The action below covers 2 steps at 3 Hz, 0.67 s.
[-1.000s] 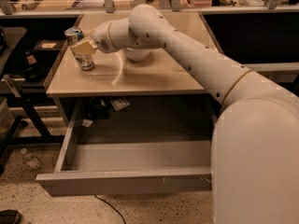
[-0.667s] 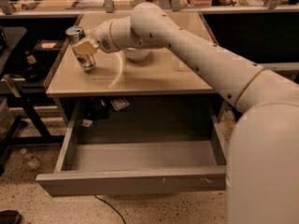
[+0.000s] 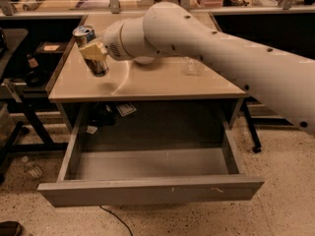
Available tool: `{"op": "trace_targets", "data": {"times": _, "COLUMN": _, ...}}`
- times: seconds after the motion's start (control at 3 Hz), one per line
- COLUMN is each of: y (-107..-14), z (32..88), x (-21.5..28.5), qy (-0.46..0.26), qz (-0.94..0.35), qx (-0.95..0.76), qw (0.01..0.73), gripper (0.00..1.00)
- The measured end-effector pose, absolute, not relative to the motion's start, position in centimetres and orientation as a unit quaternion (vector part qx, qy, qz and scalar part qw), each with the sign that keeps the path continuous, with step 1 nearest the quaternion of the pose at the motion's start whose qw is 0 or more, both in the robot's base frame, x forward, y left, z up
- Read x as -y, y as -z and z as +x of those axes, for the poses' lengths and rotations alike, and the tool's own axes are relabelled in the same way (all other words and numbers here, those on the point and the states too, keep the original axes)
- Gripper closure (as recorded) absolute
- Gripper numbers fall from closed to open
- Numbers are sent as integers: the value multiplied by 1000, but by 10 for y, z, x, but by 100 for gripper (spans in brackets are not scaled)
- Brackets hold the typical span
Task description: Place redbull can into top drawer
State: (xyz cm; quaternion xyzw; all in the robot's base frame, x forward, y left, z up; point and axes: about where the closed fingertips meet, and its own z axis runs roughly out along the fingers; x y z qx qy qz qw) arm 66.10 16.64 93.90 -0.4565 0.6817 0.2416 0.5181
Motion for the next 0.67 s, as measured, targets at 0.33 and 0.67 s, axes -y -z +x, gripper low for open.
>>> {"op": "trace_targets", "data": {"times": 0.33, "y": -946, "z": 627, "x": -150, "qy": -219, "qz": -437, "qx": -697, "qw": 524, "gripper": 100}}
{"op": "trace_targets", "data": {"times": 0.67, "y": -946, "z": 592, "x": -134, "qy": -200, "qz": -418, "qx": -714, "qw": 525, "gripper": 100}}
